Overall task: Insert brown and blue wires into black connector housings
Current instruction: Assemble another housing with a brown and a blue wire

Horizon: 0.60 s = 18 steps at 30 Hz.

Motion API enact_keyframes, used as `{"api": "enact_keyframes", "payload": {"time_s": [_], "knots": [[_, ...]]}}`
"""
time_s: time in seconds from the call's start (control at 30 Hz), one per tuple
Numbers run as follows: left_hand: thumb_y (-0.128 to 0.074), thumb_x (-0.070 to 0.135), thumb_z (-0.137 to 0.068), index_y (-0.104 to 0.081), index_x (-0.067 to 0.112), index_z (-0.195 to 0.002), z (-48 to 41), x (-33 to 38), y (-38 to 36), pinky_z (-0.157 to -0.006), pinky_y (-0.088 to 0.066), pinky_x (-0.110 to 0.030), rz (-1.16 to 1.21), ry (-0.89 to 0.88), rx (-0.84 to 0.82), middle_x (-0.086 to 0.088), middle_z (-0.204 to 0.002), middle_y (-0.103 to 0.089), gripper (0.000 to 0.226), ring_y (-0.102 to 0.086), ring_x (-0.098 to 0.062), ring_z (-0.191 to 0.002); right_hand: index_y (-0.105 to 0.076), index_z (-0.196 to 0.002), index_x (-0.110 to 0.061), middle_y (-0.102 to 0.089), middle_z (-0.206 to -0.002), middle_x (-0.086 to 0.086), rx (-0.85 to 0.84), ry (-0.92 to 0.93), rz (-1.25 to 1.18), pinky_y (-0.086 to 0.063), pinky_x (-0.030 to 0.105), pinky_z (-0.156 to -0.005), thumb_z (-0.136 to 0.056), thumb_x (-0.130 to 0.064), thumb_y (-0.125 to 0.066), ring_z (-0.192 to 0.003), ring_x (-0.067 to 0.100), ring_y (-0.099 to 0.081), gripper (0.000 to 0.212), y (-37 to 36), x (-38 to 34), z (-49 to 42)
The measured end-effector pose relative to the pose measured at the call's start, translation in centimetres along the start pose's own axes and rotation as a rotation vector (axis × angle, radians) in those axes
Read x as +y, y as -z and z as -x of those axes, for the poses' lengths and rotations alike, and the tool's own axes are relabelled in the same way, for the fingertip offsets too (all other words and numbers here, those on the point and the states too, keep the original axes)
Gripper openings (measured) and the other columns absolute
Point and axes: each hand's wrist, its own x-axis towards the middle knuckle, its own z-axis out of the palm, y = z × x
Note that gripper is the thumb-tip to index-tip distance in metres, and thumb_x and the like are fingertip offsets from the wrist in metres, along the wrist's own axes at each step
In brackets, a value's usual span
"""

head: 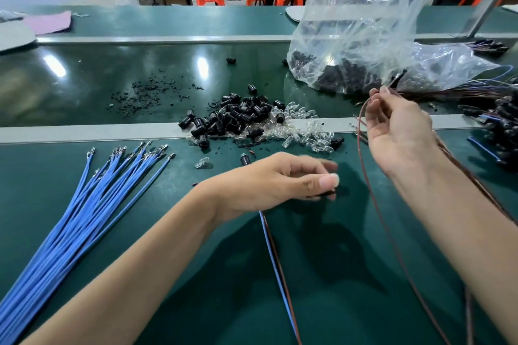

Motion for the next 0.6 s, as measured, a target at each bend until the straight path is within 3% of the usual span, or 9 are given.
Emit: {"api": "enact_keyframes", "payload": {"time_s": [0.1,0.17,0.27,0.43,0.5,0.6], "knots": [[-0.043,0.015,-0.098,-0.060,0.019,-0.084,0.2,0.3,-0.7,-0.099,-0.045,-0.032,0.050,-0.002,-0.147,-0.013,-0.131,-0.059,0.023,-0.057,-0.019,-0.119,-0.054,-0.083,-0.004,-0.058,-0.072,0.008,0.023,-0.002,-0.051,-0.046,0.011,-0.049,-0.092,0.005,-0.053,-0.051,0.006,-0.056,0.013,0.0,0.6,-0.1],[-0.043,0.016,-0.098,-0.060,0.021,-0.084,0.2,0.5,-1.1,-0.097,-0.046,-0.032,0.061,-0.008,-0.170,-0.011,-0.130,-0.059,0.023,-0.058,-0.019,-0.117,-0.053,-0.084,-0.005,-0.058,-0.071,0.008,0.040,0.011,-0.074,-0.046,0.012,-0.048,-0.094,0.003,-0.051,-0.048,0.006,-0.056,0.013,0.1,0.5,-0.3],[-0.047,0.016,-0.097,-0.059,0.019,-0.081,-0.2,0.3,-1.8,-0.097,-0.047,-0.029,0.077,-0.007,-0.064,-0.006,-0.135,-0.051,0.020,-0.050,-0.013,-0.126,-0.052,-0.083,-0.006,-0.058,-0.071,0.005,0.068,-0.002,-0.093,-0.043,0.012,-0.045,-0.096,-0.002,-0.048,-0.044,0.004,-0.055,0.015,0.3,0.4,-0.4],[-0.050,0.017,-0.096,-0.056,0.017,-0.080,-0.9,-0.3,-2.8,-0.086,-0.052,-0.024,0.067,-0.046,0.087,0.003,-0.099,-0.046,0.016,-0.043,0.002,-0.115,-0.053,-0.092,-0.005,-0.057,-0.071,0.005,0.041,-0.064,-0.142,-0.043,0.012,-0.045,-0.097,-0.004,-0.048,-0.044,0.005,-0.055,0.006,0.1,0.7,-0.1],[-0.049,0.022,-0.096,-0.056,0.019,-0.082,-1.0,-0.4,-2.5,-0.077,-0.051,-0.020,0.014,-0.043,0.093,0.005,-0.105,-0.054,0.016,-0.044,0.004,-0.117,-0.053,-0.091,-0.002,-0.056,-0.071,0.007,0.052,-0.078,-0.191,-0.044,0.012,-0.045,-0.095,-0.002,-0.050,-0.044,0.006,-0.056,0.006,-0.1,0.6,0.1],[-0.044,0.021,-0.099,-0.054,0.017,-0.083,-1.0,-0.8,-2.5,-0.064,-0.040,-0.019,0.031,-0.045,-0.015,-0.006,-0.108,-0.065,0.020,-0.060,-0.010,-0.085,-0.053,-0.090,-0.001,-0.057,-0.072,0.009,0.019,-0.076,-0.199,-0.045,0.012,-0.046,-0.094,0.001,-0.051,-0.047,0.007,-0.058,0.005,-0.1,0.7,0.4]]}}
